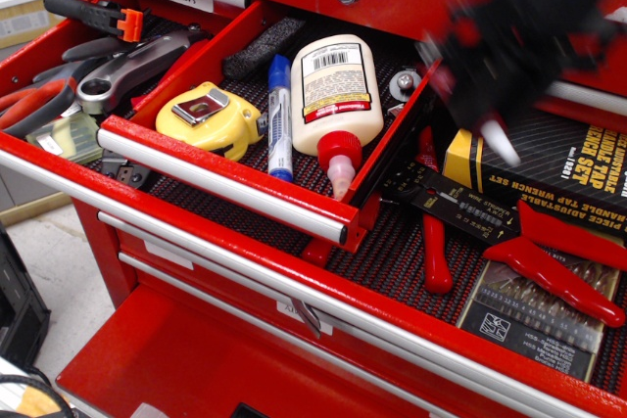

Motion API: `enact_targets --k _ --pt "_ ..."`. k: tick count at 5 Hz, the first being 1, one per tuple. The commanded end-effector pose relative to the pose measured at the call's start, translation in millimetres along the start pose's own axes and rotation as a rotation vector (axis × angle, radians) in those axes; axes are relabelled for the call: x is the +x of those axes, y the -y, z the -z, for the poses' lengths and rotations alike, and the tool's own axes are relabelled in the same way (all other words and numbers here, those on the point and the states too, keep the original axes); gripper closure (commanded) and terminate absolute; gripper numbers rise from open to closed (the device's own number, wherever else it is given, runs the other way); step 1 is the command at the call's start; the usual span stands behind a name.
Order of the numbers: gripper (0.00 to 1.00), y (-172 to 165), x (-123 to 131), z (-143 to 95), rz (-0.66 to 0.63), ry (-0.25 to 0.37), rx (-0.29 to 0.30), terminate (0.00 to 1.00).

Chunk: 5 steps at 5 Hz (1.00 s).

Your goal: Pick up glue and put into drawer

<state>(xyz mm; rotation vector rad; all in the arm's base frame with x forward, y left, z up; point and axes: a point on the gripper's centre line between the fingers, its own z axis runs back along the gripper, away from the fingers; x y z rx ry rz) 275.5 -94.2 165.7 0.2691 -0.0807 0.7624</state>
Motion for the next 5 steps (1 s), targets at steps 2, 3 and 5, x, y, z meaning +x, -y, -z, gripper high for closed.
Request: enact_targets --k 2,3,5 --pt "0.0 -56.7 59.6 -13.9 0.192 0.138 -0.051 0.0" --pt "0.0 -56.7 59.6 -13.9 0.192 0.138 -0.051 0.0" --pt "0.0 -56.7 59.6 -13.9 0.192 0.138 -0.051 1.0"
